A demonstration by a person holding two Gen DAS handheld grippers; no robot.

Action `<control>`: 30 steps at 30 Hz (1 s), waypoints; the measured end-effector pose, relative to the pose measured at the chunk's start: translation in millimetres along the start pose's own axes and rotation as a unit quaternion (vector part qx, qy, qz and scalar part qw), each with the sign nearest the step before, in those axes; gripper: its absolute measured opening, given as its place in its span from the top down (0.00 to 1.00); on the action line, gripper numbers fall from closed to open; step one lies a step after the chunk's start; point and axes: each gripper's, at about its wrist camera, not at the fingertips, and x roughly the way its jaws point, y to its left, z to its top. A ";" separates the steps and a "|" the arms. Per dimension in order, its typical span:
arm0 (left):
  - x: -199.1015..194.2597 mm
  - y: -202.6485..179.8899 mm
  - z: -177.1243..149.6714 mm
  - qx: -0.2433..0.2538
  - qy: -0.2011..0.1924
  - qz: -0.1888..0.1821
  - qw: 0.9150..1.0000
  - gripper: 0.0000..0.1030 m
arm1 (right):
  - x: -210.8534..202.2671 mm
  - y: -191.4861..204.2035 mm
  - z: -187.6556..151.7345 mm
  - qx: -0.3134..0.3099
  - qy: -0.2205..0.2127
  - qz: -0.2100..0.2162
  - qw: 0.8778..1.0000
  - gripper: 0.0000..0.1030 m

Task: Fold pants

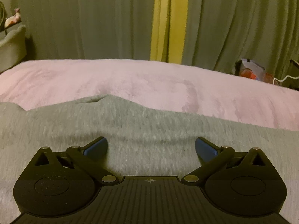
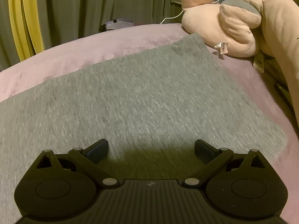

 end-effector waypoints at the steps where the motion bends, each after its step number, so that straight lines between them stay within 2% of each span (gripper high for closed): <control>1: 0.9 0.3 1.5 -0.001 0.002 0.000 1.000 0.00 | 0.3 -0.1 -0.1 0.000 0.000 0.000 1.000 0.04; 5: 0.7 -0.5 6.0 0.008 0.011 0.001 1.000 0.00 | 0.9 -0.1 0.2 0.000 -0.001 0.000 1.000 0.04; 13: -12.1 16.9 2.4 -0.012 0.047 0.005 0.999 0.00 | 0.7 0.4 0.1 0.000 -0.001 0.000 1.000 0.04; 15: -20.1 22.0 -7.2 0.009 0.044 0.003 0.999 0.00 | 0.7 0.3 0.2 -0.001 -0.001 0.000 1.000 0.04; 18: -34.1 28.2 -27.2 0.066 0.034 0.009 0.997 0.00 | 0.4 0.7 0.2 0.000 -0.001 0.000 1.000 0.04; 20: -44.6 38.4 -38.2 0.082 0.032 0.008 0.996 0.00 | 0.5 0.5 0.6 0.000 0.000 0.001 1.000 0.04; 26: -77.4 65.1 -64.1 0.080 0.046 0.009 0.996 0.00 | 0.7 1.7 1.8 0.000 0.004 -0.001 1.000 0.04; 30: -79.8 74.7 -74.8 0.032 0.034 0.011 0.999 0.00 | 0.8 1.3 1.6 0.002 0.004 0.000 1.000 0.04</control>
